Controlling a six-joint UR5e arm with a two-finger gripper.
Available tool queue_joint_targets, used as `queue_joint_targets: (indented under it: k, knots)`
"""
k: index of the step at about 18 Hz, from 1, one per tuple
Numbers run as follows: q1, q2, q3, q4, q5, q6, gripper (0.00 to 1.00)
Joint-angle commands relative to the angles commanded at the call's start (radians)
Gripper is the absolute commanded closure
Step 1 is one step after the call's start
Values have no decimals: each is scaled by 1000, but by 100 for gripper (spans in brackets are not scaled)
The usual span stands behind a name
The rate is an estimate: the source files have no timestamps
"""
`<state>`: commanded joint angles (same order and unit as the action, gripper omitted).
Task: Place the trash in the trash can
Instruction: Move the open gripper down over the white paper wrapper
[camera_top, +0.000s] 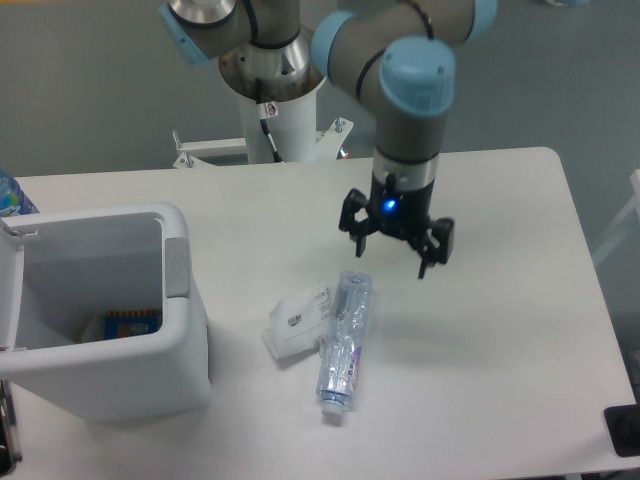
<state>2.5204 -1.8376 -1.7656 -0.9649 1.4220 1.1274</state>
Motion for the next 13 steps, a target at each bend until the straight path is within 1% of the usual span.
queue_joint_targets:
  k: [2, 5, 11, 13]
  knots:
    - [-15, -8, -12, 2, -11, 3, 0]
    - [-25, -20, -46, 3, -72, 5, 0]
    - [-104, -61, -83, 8, -74, -17, 0]
    - [-123, -61, -86, 15, -74, -24, 0]
